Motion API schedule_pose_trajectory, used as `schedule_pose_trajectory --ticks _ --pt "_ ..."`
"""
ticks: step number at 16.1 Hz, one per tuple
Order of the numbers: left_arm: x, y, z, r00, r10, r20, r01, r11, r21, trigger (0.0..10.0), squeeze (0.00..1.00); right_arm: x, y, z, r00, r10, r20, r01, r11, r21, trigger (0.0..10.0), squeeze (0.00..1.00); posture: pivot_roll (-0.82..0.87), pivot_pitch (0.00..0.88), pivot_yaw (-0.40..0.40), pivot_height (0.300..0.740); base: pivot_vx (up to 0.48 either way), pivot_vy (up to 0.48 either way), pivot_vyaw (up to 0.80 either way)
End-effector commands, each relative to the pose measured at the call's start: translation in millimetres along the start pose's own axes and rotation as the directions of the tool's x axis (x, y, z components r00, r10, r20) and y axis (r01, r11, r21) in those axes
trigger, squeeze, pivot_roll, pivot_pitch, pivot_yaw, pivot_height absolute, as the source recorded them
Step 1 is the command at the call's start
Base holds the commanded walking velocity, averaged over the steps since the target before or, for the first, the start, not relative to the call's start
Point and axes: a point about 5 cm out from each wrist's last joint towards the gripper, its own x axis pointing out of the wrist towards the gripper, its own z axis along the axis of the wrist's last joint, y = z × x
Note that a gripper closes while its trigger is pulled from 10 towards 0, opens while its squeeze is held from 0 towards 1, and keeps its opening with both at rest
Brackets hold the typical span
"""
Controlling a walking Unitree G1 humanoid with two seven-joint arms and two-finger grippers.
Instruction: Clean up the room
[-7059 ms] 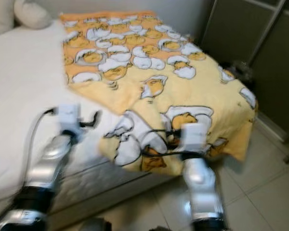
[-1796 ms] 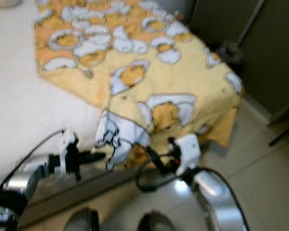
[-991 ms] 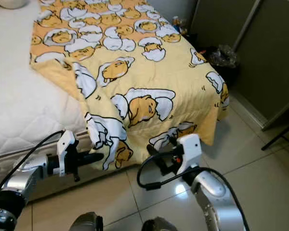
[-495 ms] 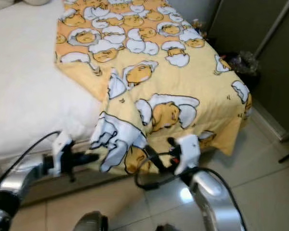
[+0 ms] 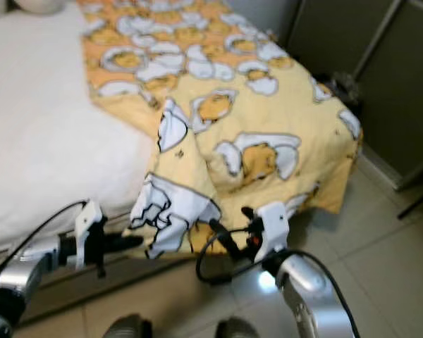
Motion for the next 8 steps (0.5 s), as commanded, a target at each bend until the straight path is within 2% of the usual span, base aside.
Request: schedule_pose_trajectory --ticks 1,2,3,7,8 --pt "4.0 0.3 4.8 1.0 -0.01 0.003 0.01 1.0 0.025 0.0 0.0 -7.0 -7.5 -0.7 1.0 -0.021 -0.011 0.021 1.0 0.006 10.0 0.0 0.03 0.116 -0.039 0.7 0.0 0.0 0.0" --pt "3.8 2.8 6.6 1.0 0.01 0.004 -0.01 1.0 0.03 1.1 0.0 -12.9 -12.7 -3.2 0.999 -0.033 -0.027 0.033 0.999 -0.003 10.0 0.0 0.04 0.119 -0.043 0.7 0.0 0.0 0.0" --pt "4.4 4.4 9.1 1.0 0.02 0.012 -0.021 0.999 0.035 0.3 0.0 -16.3 -15.4 -6.7 0.998 -0.04 -0.042 0.04 0.999 -0.007 10.0 0.0 0.03 0.118 -0.045 0.7 0.0 0.0 0.0" --pt "5.6 0.7 9.6 0.999 -0.024 0.022 0.023 0.999 0.029 0.0 0.0 -16.0 -14.9 -9.4 0.998 -0.042 -0.048 0.042 0.999 -0.001 10.0 0.0 0.03 0.117 -0.043 0.7 0.0 0.0 0.0" --pt "3.3 -3.4 3.2 0.999 -0.046 0.0 0.046 0.999 0.028 0.0 0.0 -16.6 -12.6 -11.5 0.998 -0.026 -0.059 0.027 1.0 0.002 10.0 0.0 0.03 0.117 -0.043 0.7 0.0 0.0 0.0"
